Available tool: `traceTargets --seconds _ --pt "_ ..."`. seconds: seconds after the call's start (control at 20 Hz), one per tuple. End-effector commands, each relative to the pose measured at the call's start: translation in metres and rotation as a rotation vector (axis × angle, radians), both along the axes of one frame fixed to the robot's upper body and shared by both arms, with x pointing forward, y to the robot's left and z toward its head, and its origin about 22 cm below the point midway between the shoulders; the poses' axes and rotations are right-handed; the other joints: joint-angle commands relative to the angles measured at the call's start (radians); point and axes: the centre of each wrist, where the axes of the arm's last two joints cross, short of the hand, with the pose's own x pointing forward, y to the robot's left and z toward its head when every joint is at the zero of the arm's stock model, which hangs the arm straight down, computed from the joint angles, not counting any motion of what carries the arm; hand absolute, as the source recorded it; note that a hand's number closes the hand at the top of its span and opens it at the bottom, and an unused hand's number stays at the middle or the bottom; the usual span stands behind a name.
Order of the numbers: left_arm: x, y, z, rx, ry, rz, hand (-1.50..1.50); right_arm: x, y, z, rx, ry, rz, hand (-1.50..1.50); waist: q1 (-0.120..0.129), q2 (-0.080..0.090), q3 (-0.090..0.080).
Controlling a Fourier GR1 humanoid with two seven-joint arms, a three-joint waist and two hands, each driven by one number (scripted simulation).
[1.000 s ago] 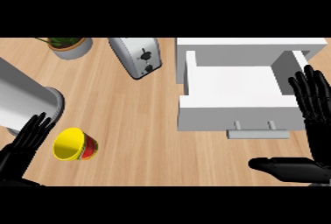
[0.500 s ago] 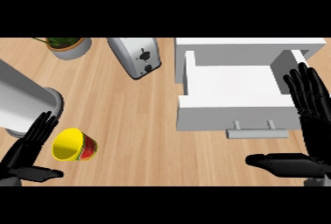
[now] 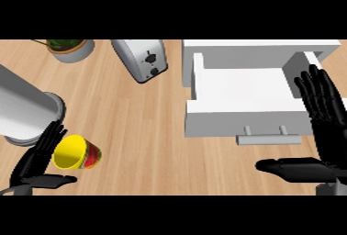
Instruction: Pick up the cup, place it into the drawer and close the drawer
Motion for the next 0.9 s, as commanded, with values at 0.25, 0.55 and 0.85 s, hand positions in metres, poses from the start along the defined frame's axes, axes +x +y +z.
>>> traceTargets --seconds 0.25,0.55,0.85 --pt "-0.008 -0.011 -0.019 -0.114 -0.098 -0.084 -1.50 -0.016 0.009 0.006 -0.008 -0.006 0.013 -1.50 -0.008 0.000 -0.001" --pt "0.013 -0.012 -0.009 -0.111 -0.110 -0.110 -1.50 0.003 -0.008 0.001 0.005 0.000 0.005 -1.50 -0.002 0.004 -0.001" --pt "0.021 -0.031 -0.016 -0.159 -0.097 -0.136 -1.50 0.005 0.016 0.016 -0.008 -0.002 0.030 -1.50 -0.001 0.003 -0.002"
